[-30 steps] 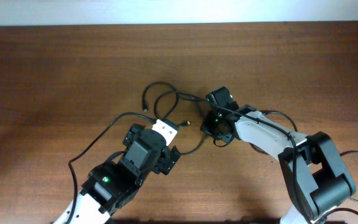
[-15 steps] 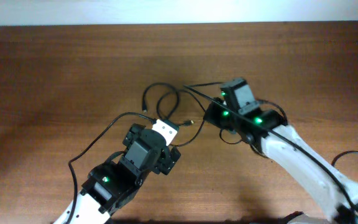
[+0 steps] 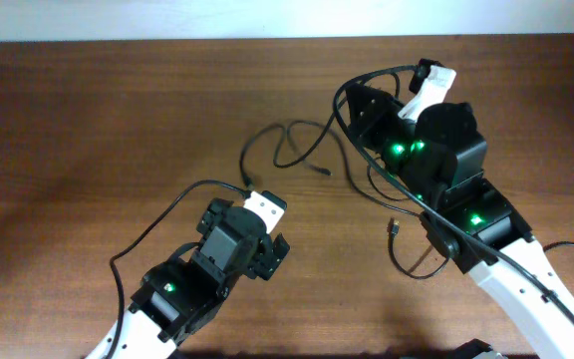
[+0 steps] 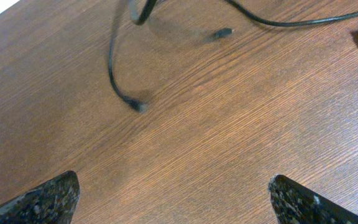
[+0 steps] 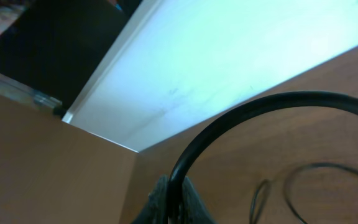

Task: Untangle cables
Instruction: 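Lift the cable strand up and right with the right gripper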

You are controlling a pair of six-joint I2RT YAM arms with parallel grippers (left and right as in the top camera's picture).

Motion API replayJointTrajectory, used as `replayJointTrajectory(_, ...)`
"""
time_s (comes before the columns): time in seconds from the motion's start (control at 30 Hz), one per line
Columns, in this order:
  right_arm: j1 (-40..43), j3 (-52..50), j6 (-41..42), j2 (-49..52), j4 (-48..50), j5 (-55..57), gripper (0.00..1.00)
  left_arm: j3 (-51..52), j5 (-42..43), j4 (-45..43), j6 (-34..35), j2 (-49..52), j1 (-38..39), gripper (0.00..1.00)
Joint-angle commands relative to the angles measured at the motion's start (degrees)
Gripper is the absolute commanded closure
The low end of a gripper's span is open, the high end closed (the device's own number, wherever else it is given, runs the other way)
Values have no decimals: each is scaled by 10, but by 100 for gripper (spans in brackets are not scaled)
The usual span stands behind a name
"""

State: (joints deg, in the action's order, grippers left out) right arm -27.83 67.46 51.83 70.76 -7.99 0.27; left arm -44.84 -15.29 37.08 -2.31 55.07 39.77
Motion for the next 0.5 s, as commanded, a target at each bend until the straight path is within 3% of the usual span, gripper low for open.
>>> replayJointTrajectory(0.0, 7, 44, -28, -8, 4, 9, 96, -2, -6, -1, 2, -4, -2, 1)
replayJointTrajectory(0.47, 82, 169, -45, -8, -3, -9, 96, -2, -6, -1, 2, -4, -2, 1)
